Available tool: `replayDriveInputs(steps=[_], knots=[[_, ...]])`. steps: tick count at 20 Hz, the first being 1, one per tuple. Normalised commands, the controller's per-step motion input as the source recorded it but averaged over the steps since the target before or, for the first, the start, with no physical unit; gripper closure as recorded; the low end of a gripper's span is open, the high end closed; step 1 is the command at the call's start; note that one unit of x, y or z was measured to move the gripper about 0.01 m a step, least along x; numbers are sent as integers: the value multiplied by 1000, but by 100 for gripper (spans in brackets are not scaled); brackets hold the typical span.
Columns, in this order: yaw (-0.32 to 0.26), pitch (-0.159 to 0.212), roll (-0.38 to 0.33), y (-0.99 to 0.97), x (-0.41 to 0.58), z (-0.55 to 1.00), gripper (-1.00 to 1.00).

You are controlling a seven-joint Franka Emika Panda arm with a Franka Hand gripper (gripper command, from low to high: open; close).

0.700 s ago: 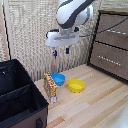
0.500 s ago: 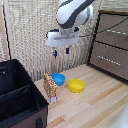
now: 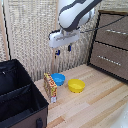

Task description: Locate and clasp the grip of the topmost drawer. Steadily and circumspectly yank the drawer open. Discover and seize the nutrition bar using your clamp. Deposit the nutrition bar in the accessible drawer. Unclench the nutrition bar.

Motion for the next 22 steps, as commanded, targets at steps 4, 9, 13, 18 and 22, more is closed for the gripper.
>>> replayDriveInputs(steps=[4, 9, 13, 18, 22], knots=[[130, -24, -299, -101, 47, 75, -100], [63, 13, -333, 21, 108, 229, -100], [0, 31, -283, 216, 4, 489, -100], [3, 25, -291, 218, -38, 478, -100], [50, 2, -355, 110, -128, 262, -100]])
